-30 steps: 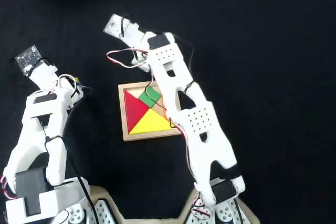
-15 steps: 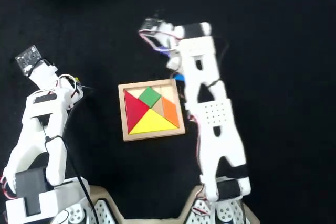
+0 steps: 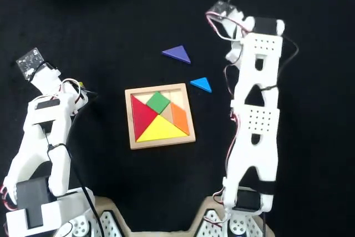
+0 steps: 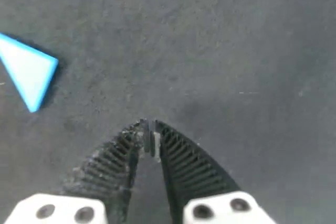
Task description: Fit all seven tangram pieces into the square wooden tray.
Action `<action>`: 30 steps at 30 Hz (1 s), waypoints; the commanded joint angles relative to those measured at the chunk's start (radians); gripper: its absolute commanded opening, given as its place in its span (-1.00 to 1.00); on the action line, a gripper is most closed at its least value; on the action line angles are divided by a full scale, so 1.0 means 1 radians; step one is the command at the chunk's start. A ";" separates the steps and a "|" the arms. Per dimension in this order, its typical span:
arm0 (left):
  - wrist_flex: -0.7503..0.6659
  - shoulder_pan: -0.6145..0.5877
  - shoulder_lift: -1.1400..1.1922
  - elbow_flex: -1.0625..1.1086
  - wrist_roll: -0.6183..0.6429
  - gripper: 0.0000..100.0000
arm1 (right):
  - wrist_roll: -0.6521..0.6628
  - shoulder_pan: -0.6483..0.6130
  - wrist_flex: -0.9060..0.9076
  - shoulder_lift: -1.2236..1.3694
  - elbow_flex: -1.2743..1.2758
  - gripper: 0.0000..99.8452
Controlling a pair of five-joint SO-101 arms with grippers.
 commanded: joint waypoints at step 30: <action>-0.020 0.010 -0.005 -0.042 0.003 -0.65 | -0.322 -0.345 -0.497 -1.488 1.796 -0.82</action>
